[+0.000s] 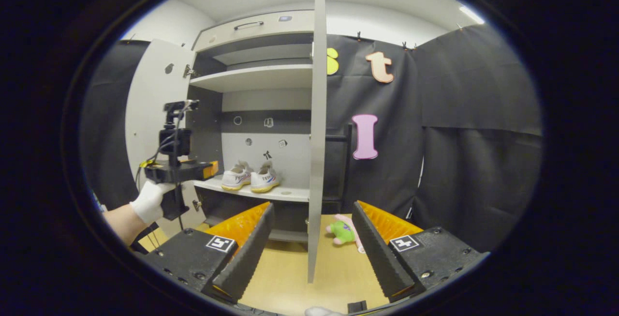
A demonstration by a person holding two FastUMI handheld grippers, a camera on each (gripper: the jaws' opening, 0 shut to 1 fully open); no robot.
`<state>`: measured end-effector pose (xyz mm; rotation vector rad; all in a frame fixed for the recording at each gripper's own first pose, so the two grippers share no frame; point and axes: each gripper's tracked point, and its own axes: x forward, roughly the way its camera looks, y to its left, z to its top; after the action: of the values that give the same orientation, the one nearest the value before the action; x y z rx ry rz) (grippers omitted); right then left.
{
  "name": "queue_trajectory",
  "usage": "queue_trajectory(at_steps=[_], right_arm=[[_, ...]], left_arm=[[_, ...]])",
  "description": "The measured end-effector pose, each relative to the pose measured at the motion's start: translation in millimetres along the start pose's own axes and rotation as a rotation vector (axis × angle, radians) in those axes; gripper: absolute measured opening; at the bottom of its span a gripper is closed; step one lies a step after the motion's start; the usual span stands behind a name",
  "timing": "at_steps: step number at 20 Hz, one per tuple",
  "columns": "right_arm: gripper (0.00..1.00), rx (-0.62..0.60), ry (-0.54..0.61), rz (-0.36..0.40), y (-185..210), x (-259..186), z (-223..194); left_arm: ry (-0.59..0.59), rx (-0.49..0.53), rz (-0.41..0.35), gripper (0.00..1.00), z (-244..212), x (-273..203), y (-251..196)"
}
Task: Grab one shoe with the right hand and put it into the shoe cabinet, grab the other shoe with the left hand and put it into the shoe cabinet; then close the right door with the right hand and the left door with the left hand.
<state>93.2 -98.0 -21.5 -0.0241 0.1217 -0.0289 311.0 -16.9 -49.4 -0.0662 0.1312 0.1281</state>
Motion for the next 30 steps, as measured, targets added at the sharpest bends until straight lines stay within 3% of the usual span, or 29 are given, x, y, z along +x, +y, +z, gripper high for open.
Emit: queue_trajectory(at_steps=[5, 9, 15, 19, 21, 24, 27, 28, 30], right_arm=[[1.0, 0.013, 0.001, -0.055, -5.1, -21.8, -8.4], [1.0, 0.009, -0.004, -0.077, -1.7, -36.8, -15.1], [0.98, 0.04, 0.025, -0.049, 25.6, -47.4, -43.4], [1.0, 0.039, 0.033, -0.043, 30.8, -45.8, -46.0], [1.0, 0.027, 0.021, -0.069, 19.5, -38.0, -39.4], [1.0, 0.005, -0.001, -0.137, -15.6, -20.6, -25.1], [1.0, 0.012, -0.025, -0.208, -54.5, 1.0, -7.3], [0.98, 0.012, -0.036, -0.234, -67.6, 8.2, -0.6], [1.0, 0.018, -0.051, -0.258, -85.6, 24.9, 10.7]], left_arm=[[-0.03, 0.042, -0.046, 0.95, -15.1, -111.0, -0.6], [0.014, 0.035, -0.059, 0.95, -39.4, -181.2, 10.2], [0.002, 0.067, -0.026, 0.96, -45.8, -265.8, 40.6], [0.005, 0.065, -0.004, 1.0, -45.0, -287.0, 54.2], [-0.004, 0.067, 0.01, 0.97, -41.6, -290.1, 58.4], [-0.028, 0.07, 0.009, 1.0, -39.4, -291.0, 56.1], [-0.022, 0.06, 0.016, 0.96, -46.3, -287.7, 53.1], [-0.017, 0.054, 0.022, 1.0, -47.8, -286.1, 52.4], [-0.012, 0.05, 0.031, 0.96, -49.5, -284.5, 48.8]])
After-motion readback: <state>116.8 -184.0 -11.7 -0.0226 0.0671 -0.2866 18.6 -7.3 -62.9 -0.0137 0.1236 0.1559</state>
